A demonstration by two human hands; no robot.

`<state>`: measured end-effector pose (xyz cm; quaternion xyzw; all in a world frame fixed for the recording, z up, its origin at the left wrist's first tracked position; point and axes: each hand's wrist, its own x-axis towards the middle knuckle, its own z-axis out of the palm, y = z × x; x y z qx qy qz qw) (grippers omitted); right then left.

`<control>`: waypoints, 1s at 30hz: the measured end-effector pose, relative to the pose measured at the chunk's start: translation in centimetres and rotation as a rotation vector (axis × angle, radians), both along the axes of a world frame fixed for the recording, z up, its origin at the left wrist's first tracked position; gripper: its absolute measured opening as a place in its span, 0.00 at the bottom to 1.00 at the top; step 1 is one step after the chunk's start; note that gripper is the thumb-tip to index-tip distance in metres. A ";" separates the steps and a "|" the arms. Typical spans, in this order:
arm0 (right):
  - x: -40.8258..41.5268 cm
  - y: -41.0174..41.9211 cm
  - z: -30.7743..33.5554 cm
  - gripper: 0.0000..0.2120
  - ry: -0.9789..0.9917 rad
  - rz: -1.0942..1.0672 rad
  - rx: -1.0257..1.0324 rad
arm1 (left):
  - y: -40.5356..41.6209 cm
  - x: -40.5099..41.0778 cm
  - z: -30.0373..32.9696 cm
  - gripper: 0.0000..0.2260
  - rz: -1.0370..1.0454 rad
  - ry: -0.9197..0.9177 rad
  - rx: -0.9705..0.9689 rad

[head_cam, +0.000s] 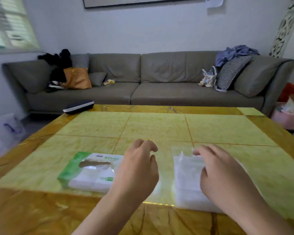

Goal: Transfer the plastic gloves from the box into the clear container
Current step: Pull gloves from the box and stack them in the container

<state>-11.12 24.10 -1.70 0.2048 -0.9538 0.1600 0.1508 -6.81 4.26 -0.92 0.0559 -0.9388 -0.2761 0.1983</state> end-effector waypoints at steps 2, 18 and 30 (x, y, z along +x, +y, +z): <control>1.3 -2.4 -0.6 0.27 0.083 0.118 0.012 | -3.9 0.6 -1.4 0.13 0.158 0.019 -0.016; 4.4 -13.6 -6.0 0.30 -0.232 0.480 0.140 | -12.4 0.5 -4.5 0.06 0.165 -0.427 -0.038; 4.1 -12.0 -6.5 0.25 -0.205 0.400 0.181 | -11.1 0.7 -3.5 0.08 0.219 -0.113 0.266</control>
